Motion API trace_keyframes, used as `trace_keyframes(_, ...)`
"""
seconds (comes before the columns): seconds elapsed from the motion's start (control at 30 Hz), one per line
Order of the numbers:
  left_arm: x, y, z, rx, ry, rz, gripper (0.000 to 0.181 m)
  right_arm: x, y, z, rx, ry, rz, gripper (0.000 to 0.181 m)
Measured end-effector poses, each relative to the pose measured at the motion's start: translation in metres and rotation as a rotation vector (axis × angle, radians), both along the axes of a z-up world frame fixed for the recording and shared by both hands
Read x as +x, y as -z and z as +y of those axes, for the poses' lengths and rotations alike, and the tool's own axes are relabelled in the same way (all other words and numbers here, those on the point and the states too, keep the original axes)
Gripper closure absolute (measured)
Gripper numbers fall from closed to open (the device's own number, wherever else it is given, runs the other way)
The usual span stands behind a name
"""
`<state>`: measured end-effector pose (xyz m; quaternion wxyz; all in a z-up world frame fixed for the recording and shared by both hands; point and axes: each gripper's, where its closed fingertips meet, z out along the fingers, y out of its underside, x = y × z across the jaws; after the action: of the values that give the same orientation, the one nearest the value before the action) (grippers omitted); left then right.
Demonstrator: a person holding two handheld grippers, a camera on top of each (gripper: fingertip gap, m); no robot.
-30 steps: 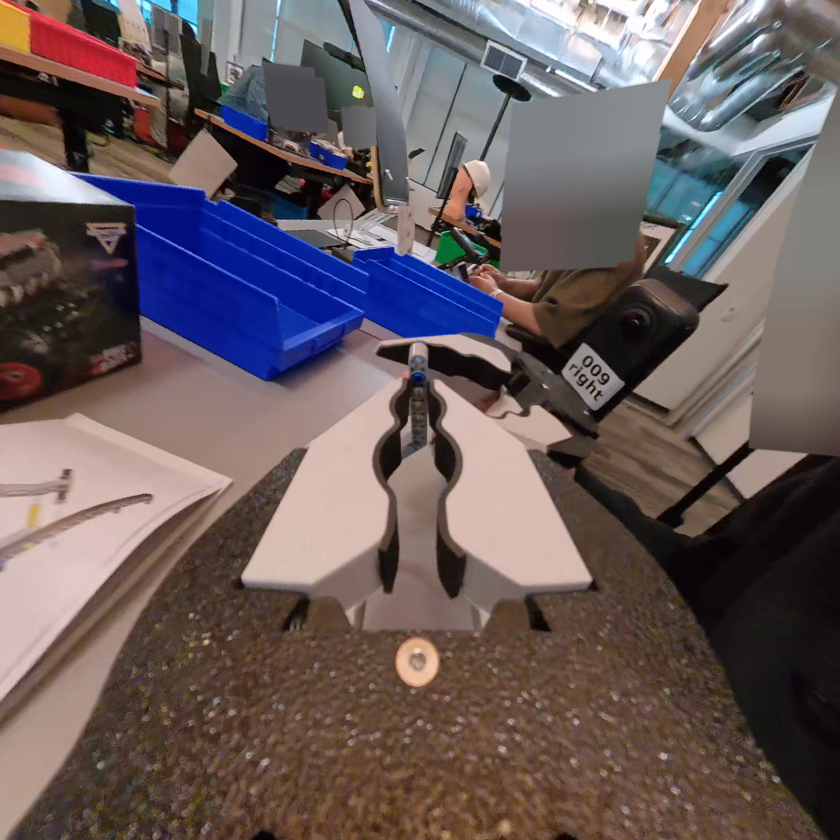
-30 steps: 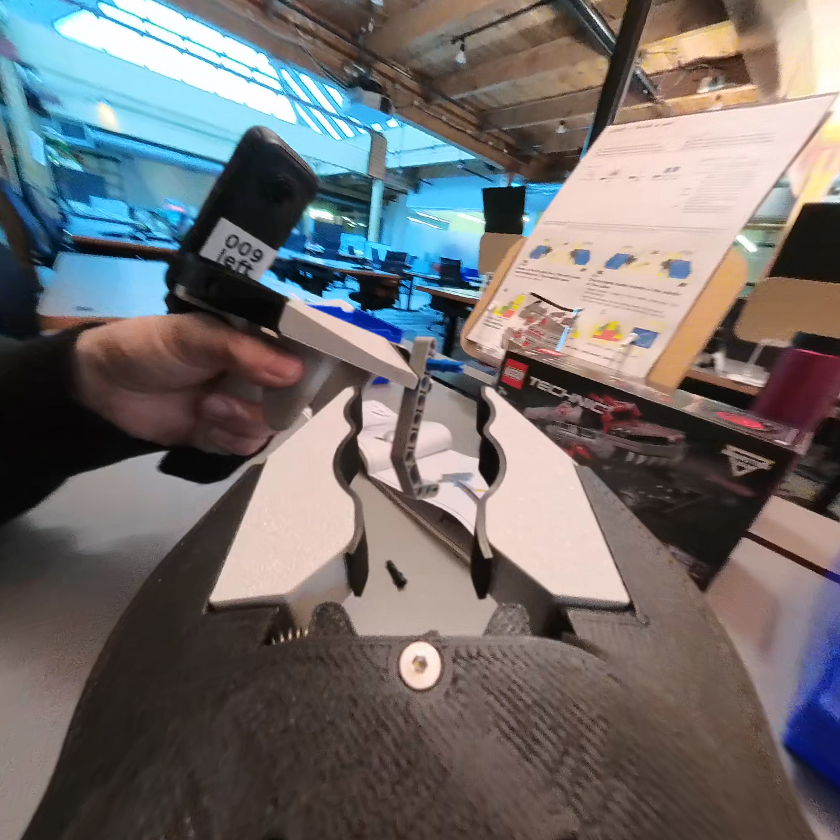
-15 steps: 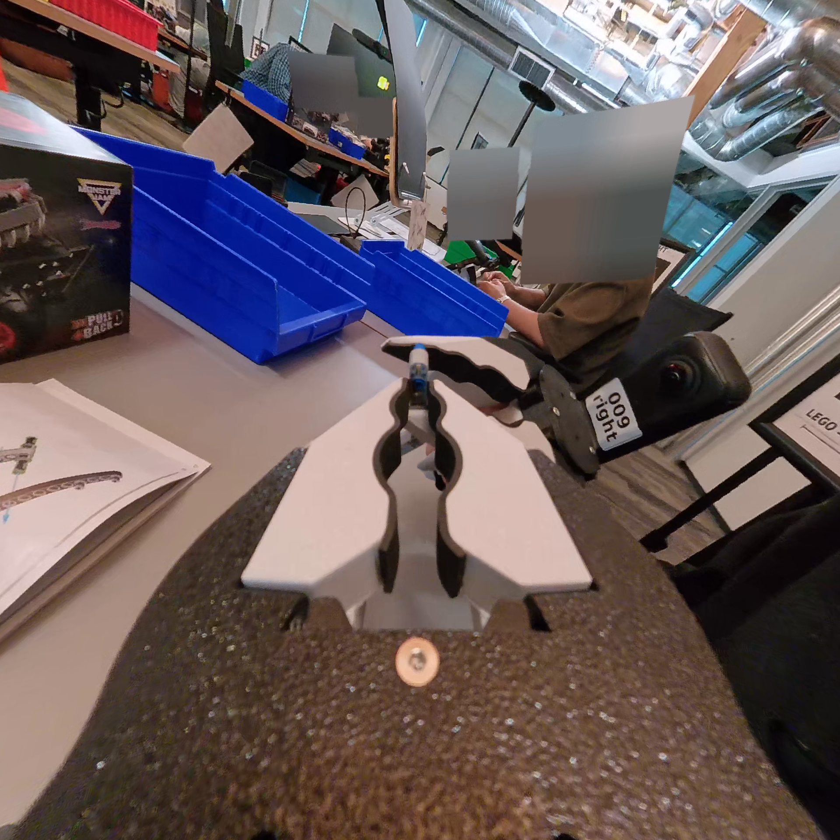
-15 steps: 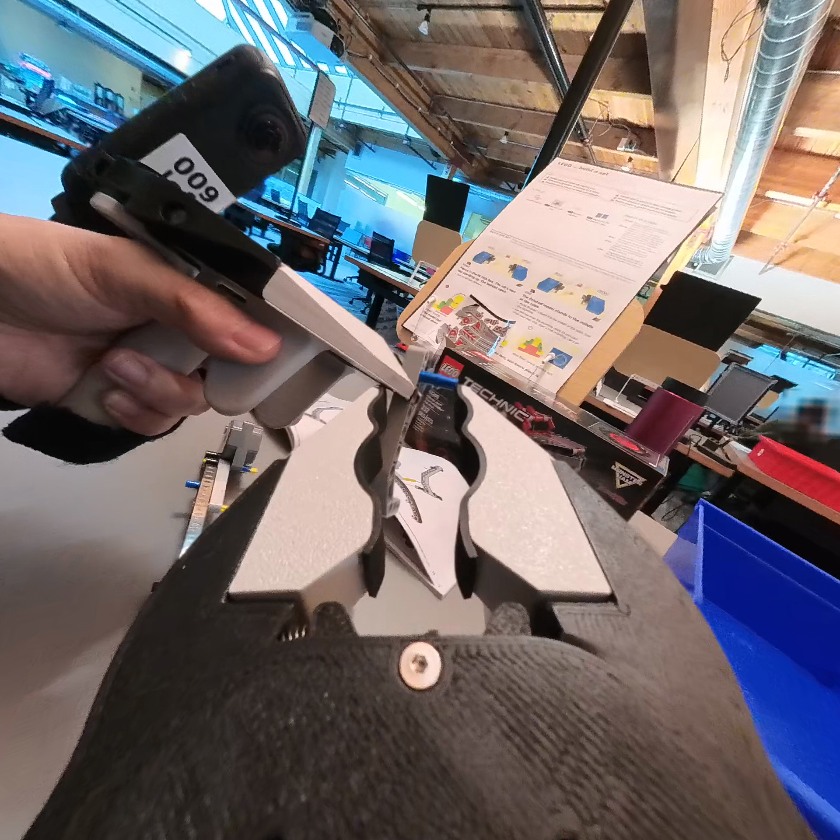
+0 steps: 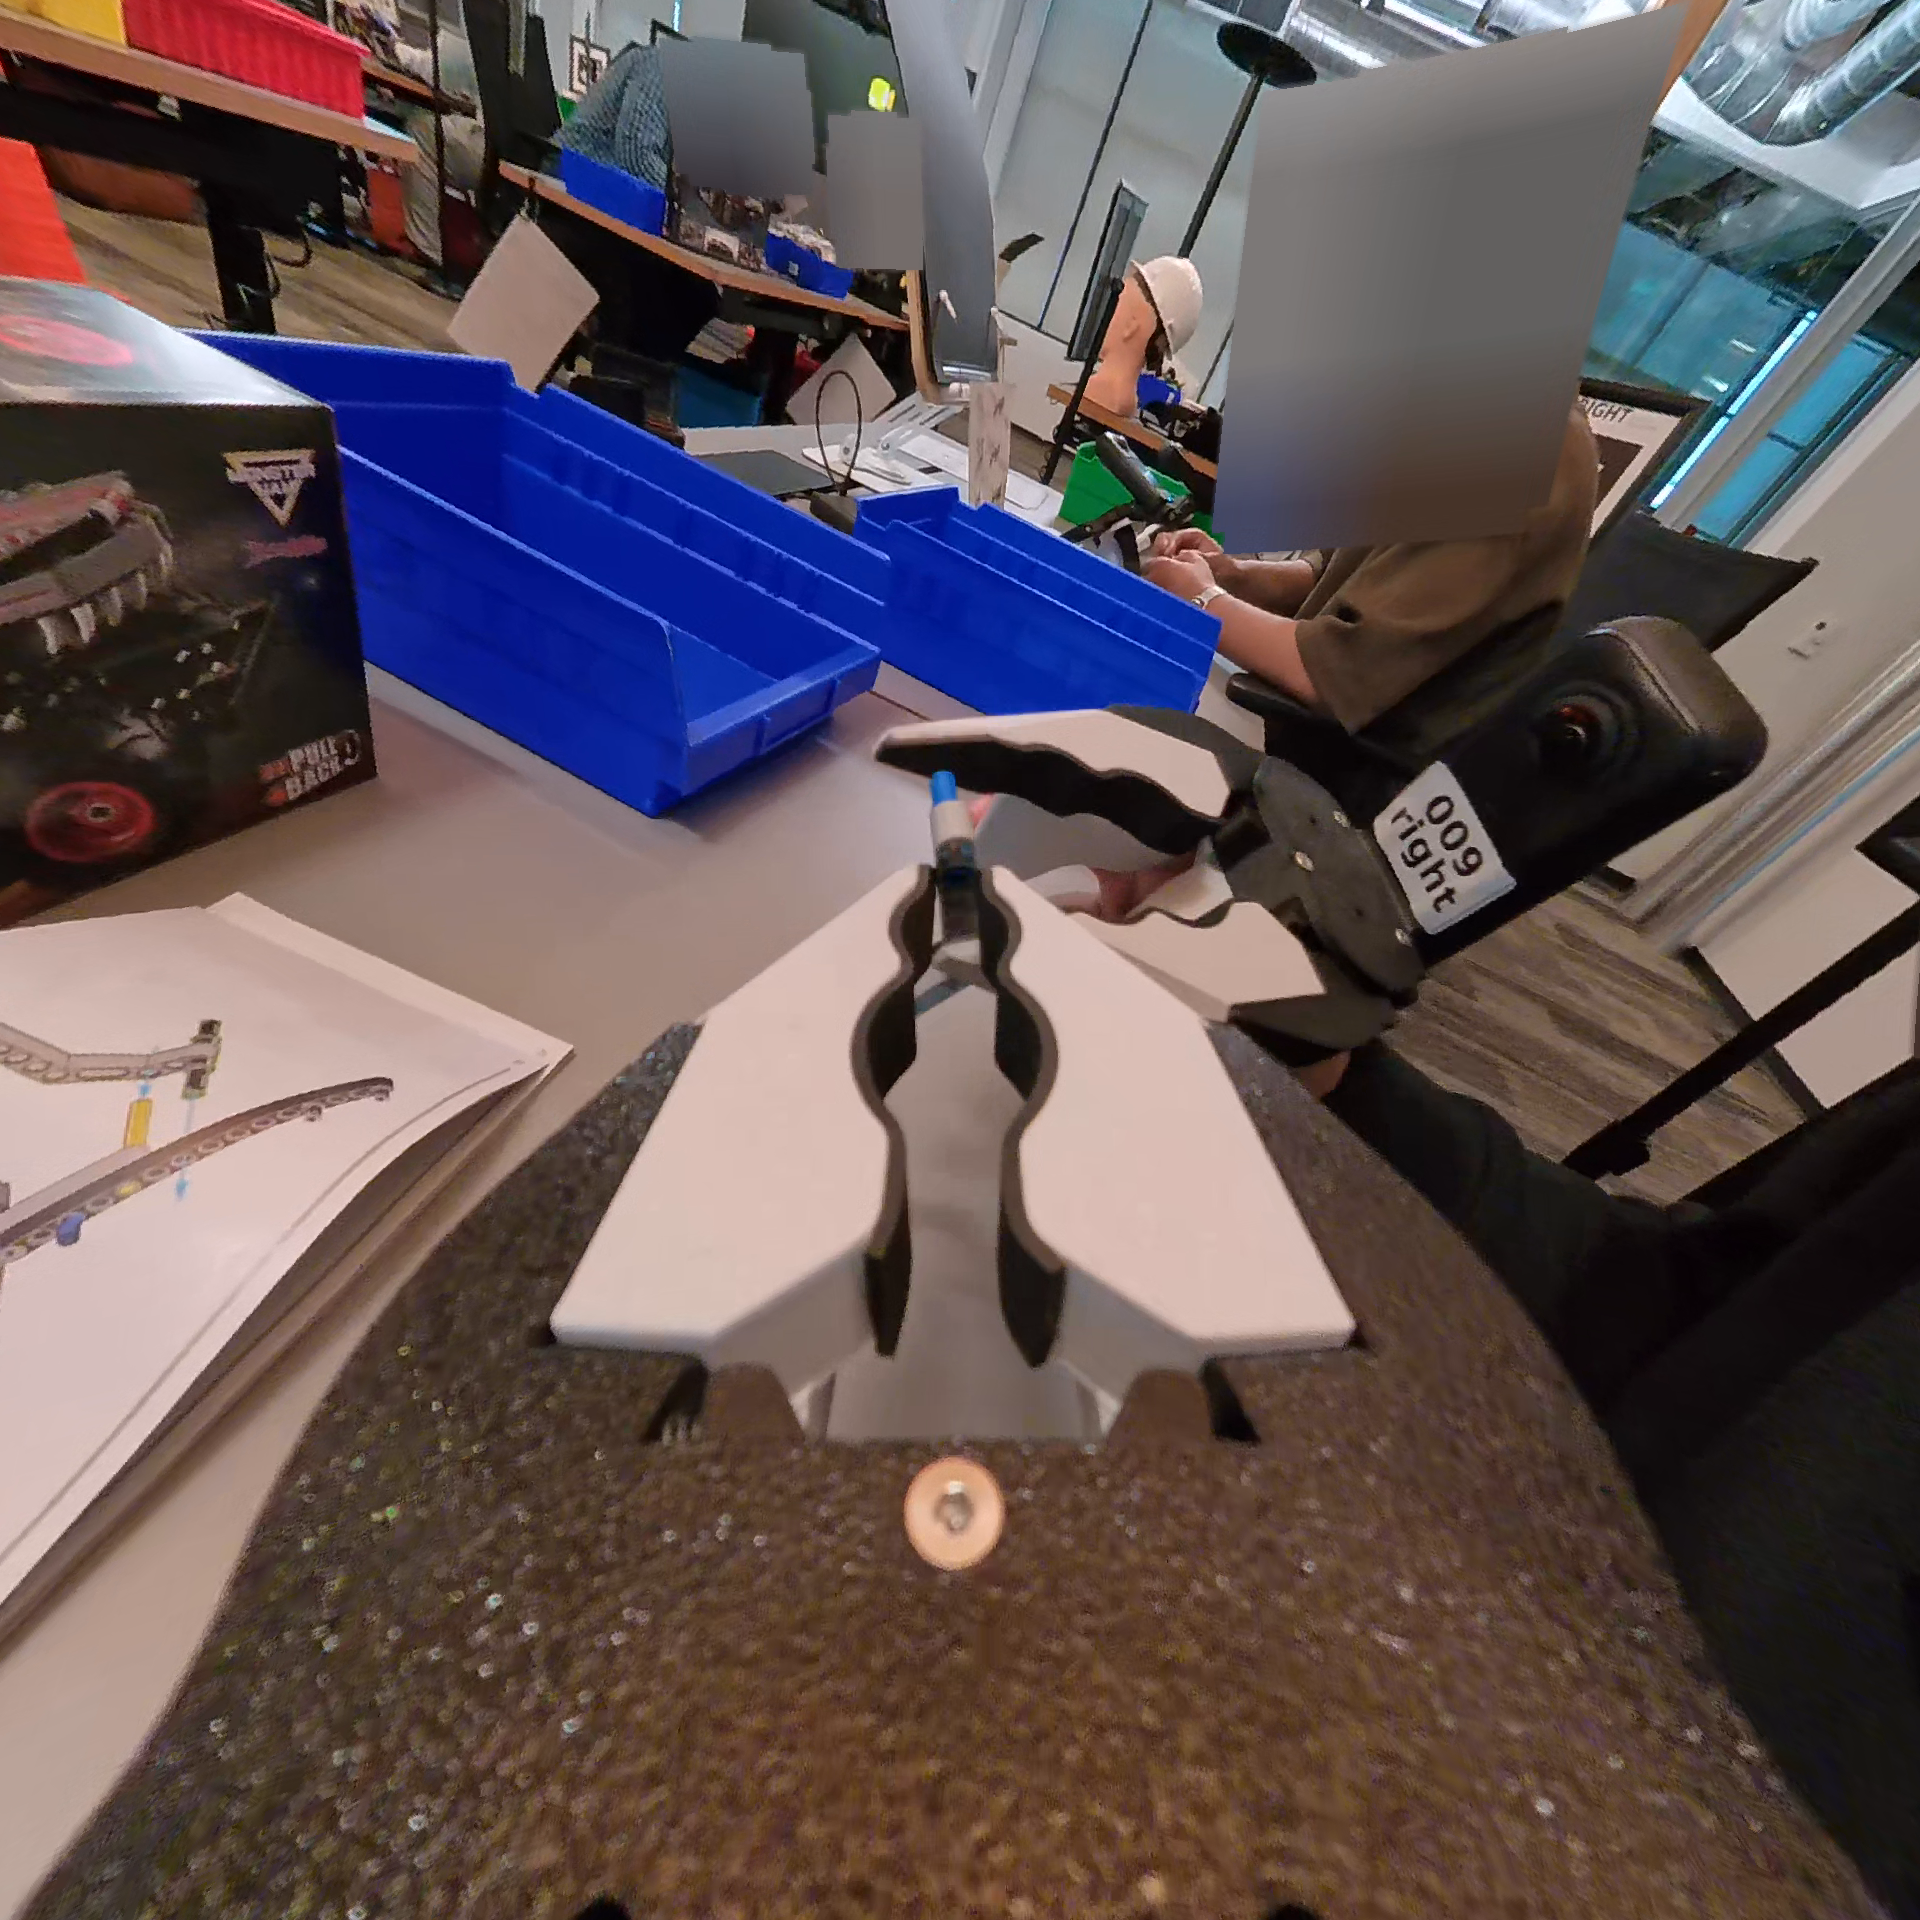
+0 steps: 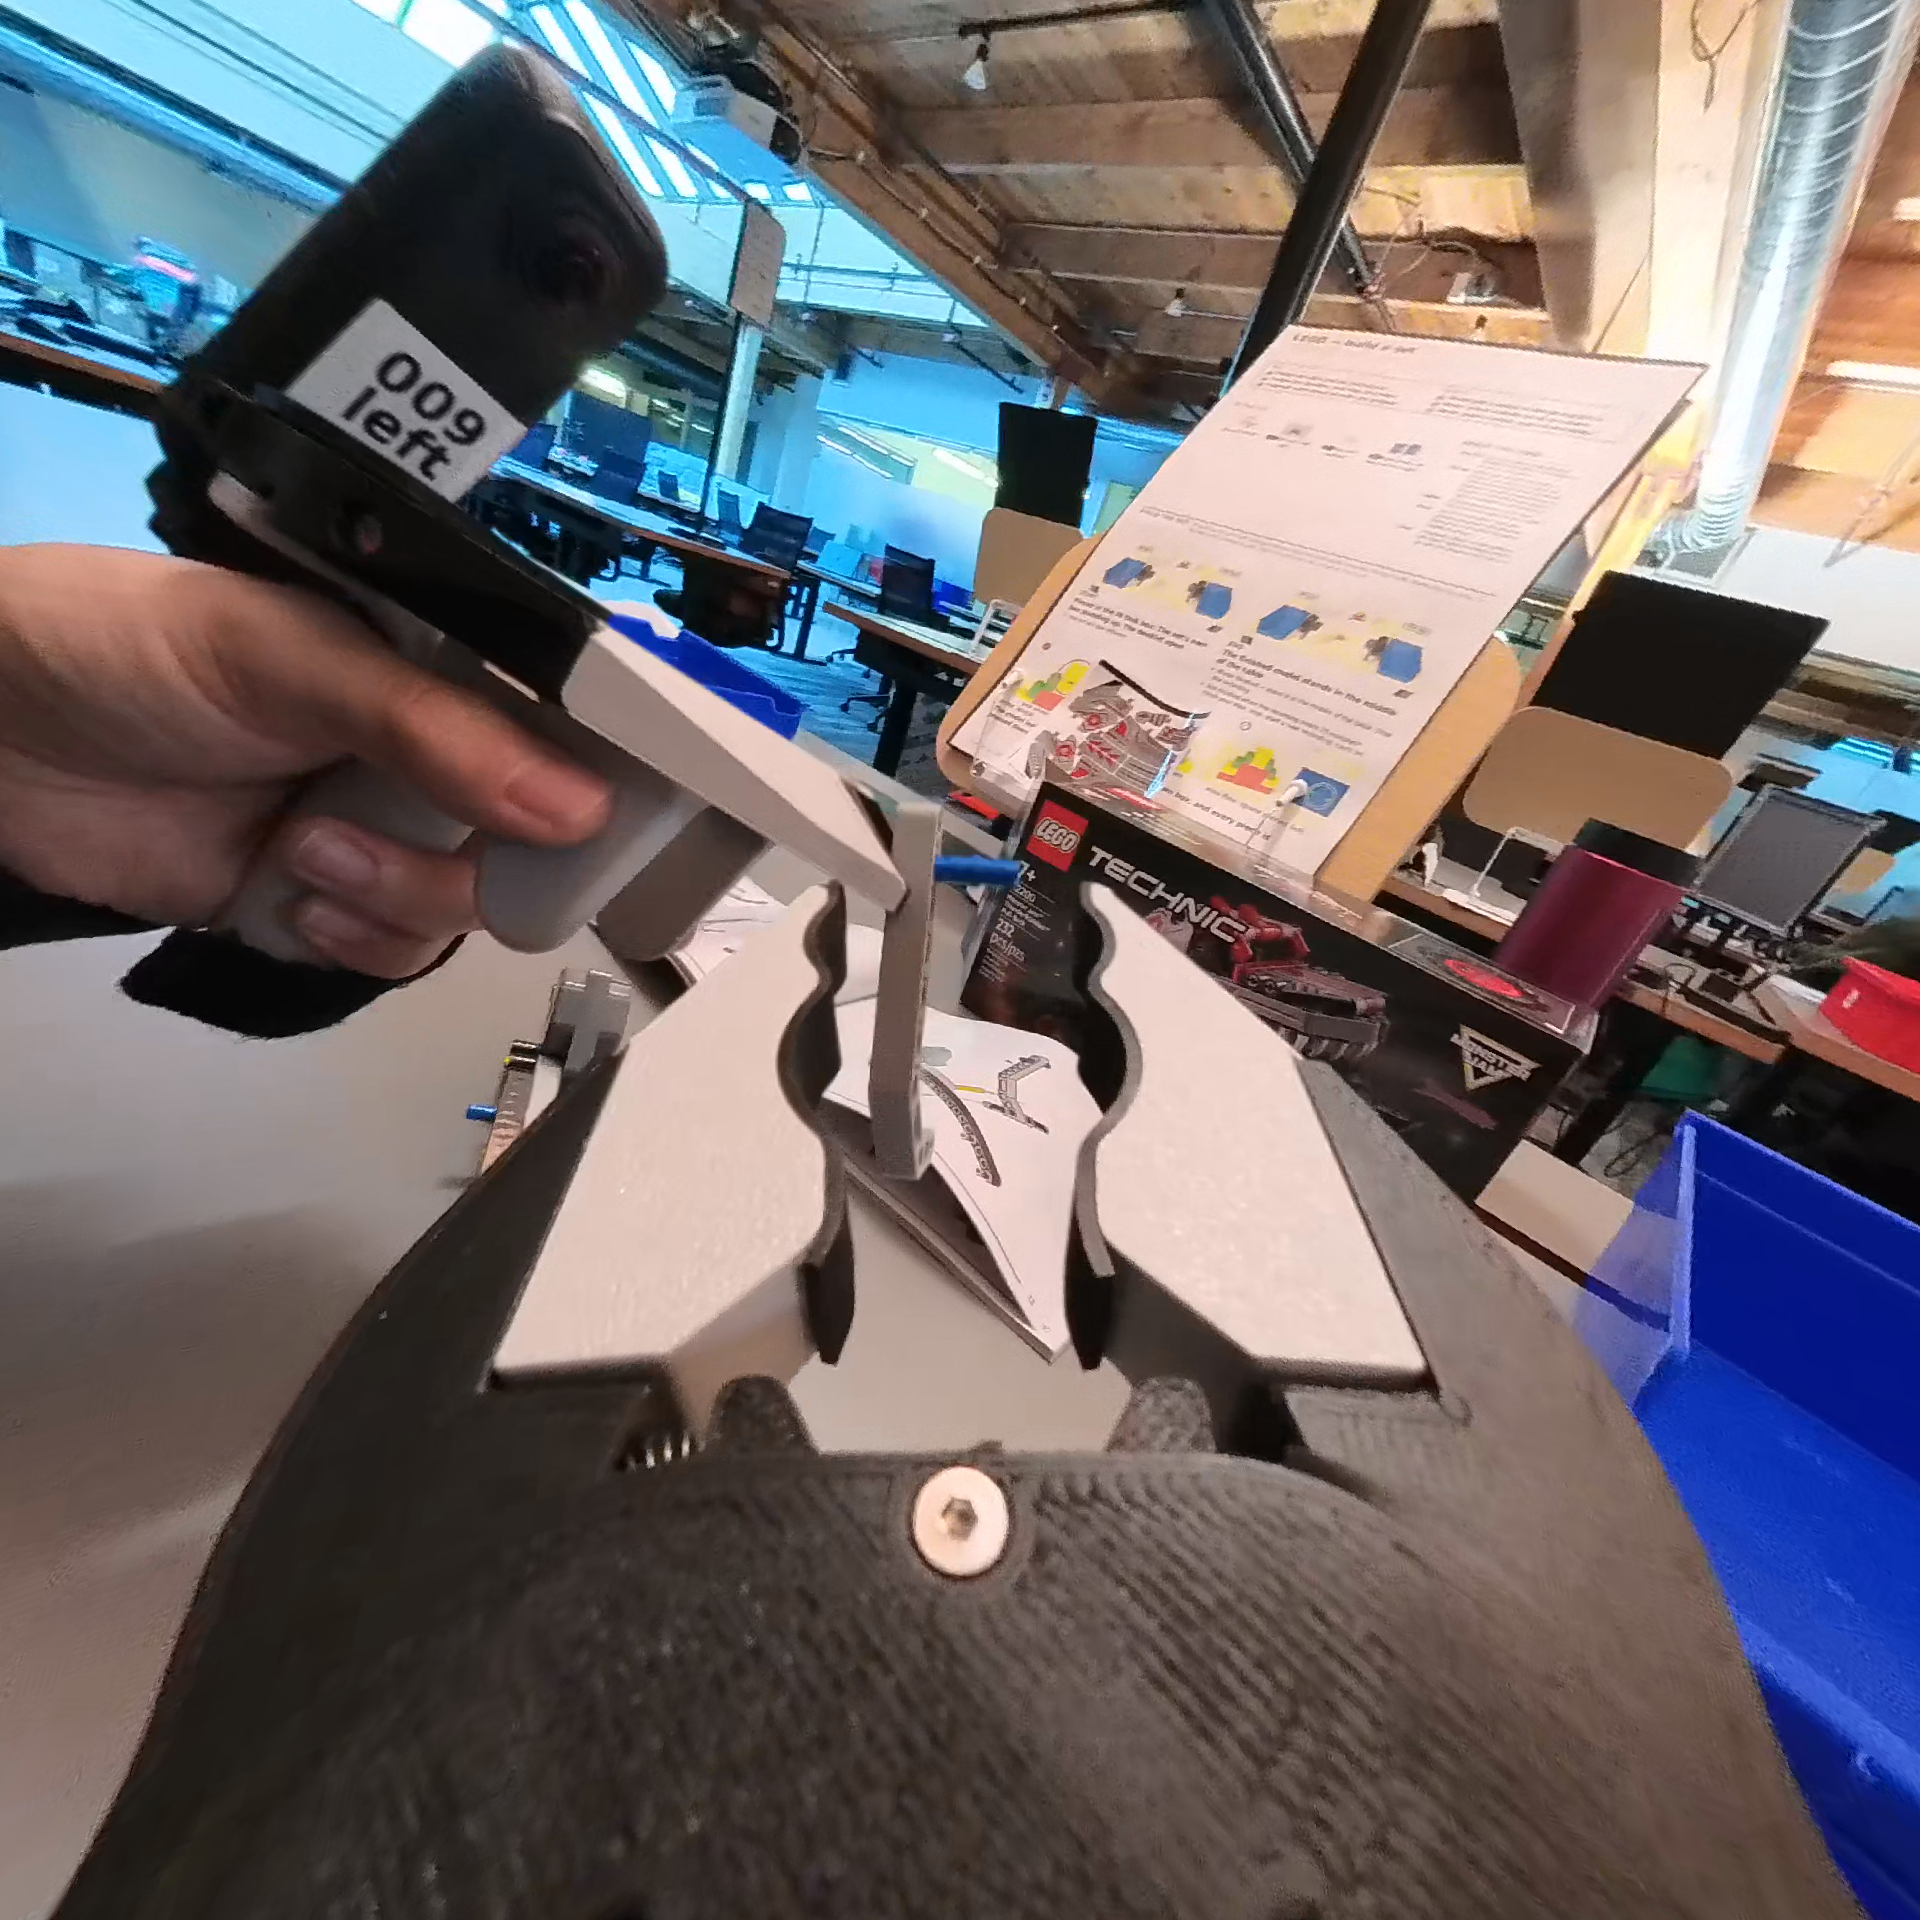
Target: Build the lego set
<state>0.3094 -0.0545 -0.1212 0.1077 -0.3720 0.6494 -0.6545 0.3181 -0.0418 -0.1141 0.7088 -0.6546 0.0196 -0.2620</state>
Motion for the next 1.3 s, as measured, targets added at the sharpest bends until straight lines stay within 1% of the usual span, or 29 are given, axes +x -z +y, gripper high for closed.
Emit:
trace_keyframes(0.03, 0.000, 0.001, -0.001, -0.003, 0.004, 0.007, 0.176, -0.002, 0.001, 0.001, -0.008, -0.015, -0.001, 0.144)
trace_keyframes(0.07, 0.000, 0.001, -0.001, -0.010, 0.007, 0.013, 0.176, -0.005, 0.002, 0.002, -0.015, -0.035, -0.002, 0.150)
trace_keyframes(0.17, -0.001, 0.001, -0.001, -0.003, 0.025, 0.025, 0.176, -0.005, 0.002, 0.002, -0.016, -0.033, -0.015, 0.151)
trace_keyframes(0.33, -0.001, 0.004, 0.001, 0.001, 0.035, 0.050, 0.176, -0.005, 0.003, 0.005, -0.039, -0.003, -0.048, 0.151)
trace_keyframes(0.53, -0.002, 0.004, 0.001, -0.007, 0.044, 0.057, 0.176, -0.005, 0.004, 0.005, -0.073, 0.023, -0.100, 0.154)
trace_keyframes(0.7, -0.001, 0.005, 0.002, 0.037, 0.049, 0.020, 0.175, -0.003, 0.008, 0.004, -0.088, 0.009, -0.055, 0.157)
trace_keyframes(0.83, -0.001, 0.002, 0.007, 0.116, 0.044, -0.037, 0.167, -0.004, 0.011, 0.005, -0.106, -0.004, -0.053, 0.157)
trace_keyframes(0.9, -0.001, 0.004, 0.010, 0.164, 0.049, -0.041, 0.174, -0.003, 0.012, 0.005, -0.129, 0.011, -0.079, 0.158)
trace_keyframes(1.03, -0.004, 0.011, 0.012, 0.237, 0.084, -0.004, 0.175, -0.005, 0.019, 0.007, -0.217, 0.031, -0.144, 0.158)
trace_keyframes(1.2, -0.005, 0.017, 0.012, 0.243, 0.107, 0.037, 0.175, -0.005, 0.024, 0.011, -0.294, 0.068, -0.216, 0.159)
trace_keyframes(1.3, -0.006, 0.015, 0.011, 0.199, 0.118, 0.046, 0.176, -0.006, 0.021, 0.010, -0.276, 0.068, -0.227, 0.160)
